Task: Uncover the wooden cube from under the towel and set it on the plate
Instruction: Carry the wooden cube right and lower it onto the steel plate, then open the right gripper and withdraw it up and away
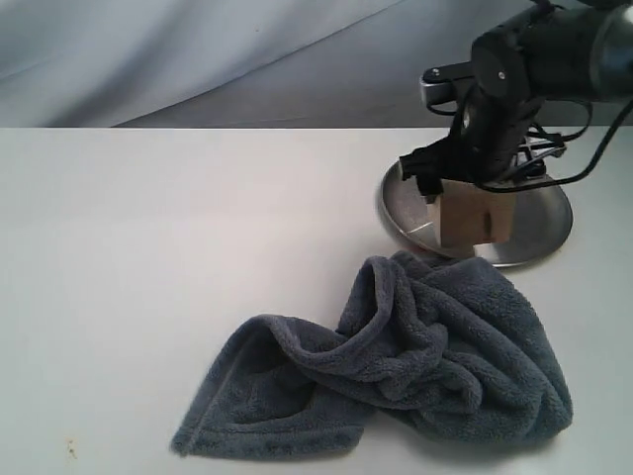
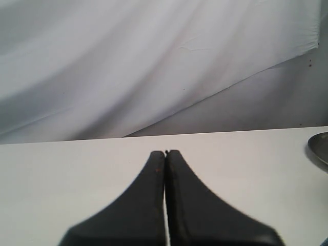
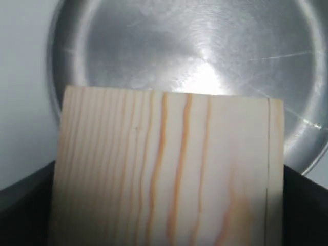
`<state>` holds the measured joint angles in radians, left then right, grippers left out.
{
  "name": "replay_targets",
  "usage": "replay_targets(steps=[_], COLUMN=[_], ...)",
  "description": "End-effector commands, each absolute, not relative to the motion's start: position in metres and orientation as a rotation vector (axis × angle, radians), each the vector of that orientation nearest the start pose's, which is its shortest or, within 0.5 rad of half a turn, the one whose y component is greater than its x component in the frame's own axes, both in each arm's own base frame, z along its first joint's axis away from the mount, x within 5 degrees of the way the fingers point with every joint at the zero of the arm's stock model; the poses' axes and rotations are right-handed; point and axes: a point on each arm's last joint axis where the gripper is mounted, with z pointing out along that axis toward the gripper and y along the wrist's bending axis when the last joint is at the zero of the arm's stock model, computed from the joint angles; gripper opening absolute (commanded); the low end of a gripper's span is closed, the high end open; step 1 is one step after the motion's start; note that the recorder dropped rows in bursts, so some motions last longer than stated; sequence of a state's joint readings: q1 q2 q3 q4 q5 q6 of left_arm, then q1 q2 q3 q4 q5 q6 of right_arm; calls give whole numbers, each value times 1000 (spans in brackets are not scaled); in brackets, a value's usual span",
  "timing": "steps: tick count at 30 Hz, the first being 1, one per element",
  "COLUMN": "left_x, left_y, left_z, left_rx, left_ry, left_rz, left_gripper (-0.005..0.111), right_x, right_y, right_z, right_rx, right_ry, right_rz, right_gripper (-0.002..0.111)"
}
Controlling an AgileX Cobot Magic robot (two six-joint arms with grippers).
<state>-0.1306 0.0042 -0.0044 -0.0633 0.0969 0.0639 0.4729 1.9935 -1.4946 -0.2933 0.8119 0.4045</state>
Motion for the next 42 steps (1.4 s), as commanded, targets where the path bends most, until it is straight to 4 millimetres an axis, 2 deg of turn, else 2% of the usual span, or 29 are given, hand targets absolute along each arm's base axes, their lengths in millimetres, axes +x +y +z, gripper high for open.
replay_targets(steps=[1, 5, 7, 10, 17, 21, 24, 27, 29, 37, 42], left_x=[56, 56, 56, 56, 56, 56, 56, 56, 56, 56, 56], left_y=[-8, -8, -8, -8, -8, -8, -8, -8, -8, -8, -8], left_z=[205, 205, 205, 205, 205, 205, 205, 205, 205, 205, 205], left_rx=[102, 102, 102, 102, 102, 102, 102, 102, 102, 102, 102], left_ry=[1567, 1567, 1567, 1567, 1567, 1567, 1567, 1567, 1567, 1567, 1567], left_rz=[-109, -109, -109, -109, -109, -109, -109, -109, -109, -109, -109], left_gripper=[0, 0, 0, 0, 0, 0, 0, 0, 0, 0, 0], right_x=[397, 412, 417, 425, 429, 429, 429, 429, 429, 428, 411], right_y=[147, 137, 138, 143, 146, 146, 146, 147, 147, 149, 148], right_z=[201, 200, 189, 163, 141, 140, 142, 144, 148, 188, 213], right_rx=[-263, -220, -218, -233, -236, -250, -249, -248, -284, -333, -432], right_ry=[2613, 2514, 2502, 2503, 2515, 2511, 2505, 2498, 2484, 2353, 2204], right_rz=[-65, 9, 28, 50, 77, 75, 78, 81, 73, 111, 145], right_gripper=[59, 59, 59, 59, 59, 59, 70, 94, 103, 105, 105])
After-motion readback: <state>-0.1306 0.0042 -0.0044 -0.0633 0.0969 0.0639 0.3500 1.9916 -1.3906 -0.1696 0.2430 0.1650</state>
